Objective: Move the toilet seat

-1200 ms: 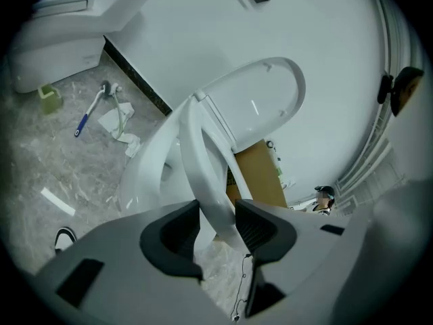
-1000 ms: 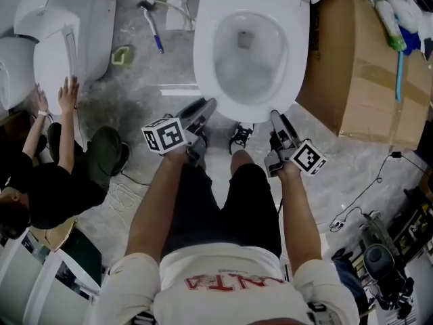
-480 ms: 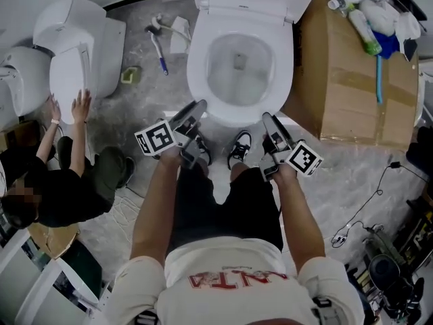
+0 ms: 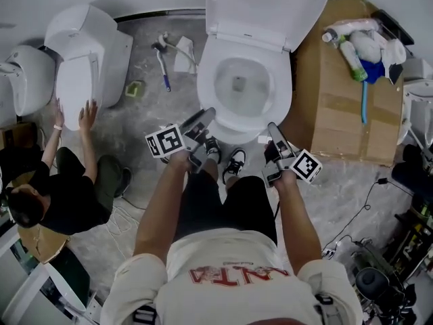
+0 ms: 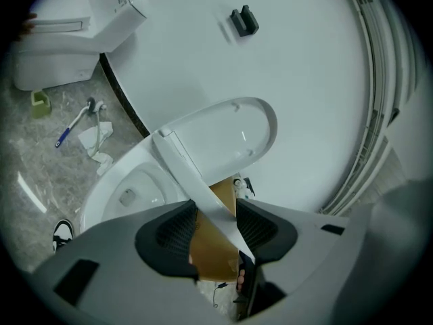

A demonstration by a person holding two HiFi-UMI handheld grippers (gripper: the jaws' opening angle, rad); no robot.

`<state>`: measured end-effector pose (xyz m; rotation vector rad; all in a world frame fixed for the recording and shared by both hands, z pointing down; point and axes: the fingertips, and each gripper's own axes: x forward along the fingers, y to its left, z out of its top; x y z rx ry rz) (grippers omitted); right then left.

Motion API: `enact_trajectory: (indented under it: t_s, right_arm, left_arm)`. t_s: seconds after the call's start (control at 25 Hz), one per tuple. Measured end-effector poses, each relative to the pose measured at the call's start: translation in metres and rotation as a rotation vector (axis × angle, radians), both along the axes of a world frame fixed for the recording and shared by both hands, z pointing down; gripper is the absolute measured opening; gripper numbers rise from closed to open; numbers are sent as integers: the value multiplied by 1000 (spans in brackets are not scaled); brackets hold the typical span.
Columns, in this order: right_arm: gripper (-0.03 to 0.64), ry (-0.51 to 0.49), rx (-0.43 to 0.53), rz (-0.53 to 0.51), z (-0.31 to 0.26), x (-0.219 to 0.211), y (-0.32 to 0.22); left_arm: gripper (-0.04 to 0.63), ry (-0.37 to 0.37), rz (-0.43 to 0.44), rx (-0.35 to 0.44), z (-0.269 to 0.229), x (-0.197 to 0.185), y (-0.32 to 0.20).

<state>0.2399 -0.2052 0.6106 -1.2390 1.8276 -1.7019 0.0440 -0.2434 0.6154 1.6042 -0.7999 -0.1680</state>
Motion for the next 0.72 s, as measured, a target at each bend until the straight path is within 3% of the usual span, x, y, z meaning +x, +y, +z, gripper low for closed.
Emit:
enact_trajectory:
  t_s: [0.36,0.72]
  right_arm:
    - [179,-18,44,69,-41,12,-39]
    - [178,-6,100,139,-77,24,-84]
  left_arm:
    - [179,95,41,59,-43,7,-37]
    - [169,137,94,95,-75,13,-80]
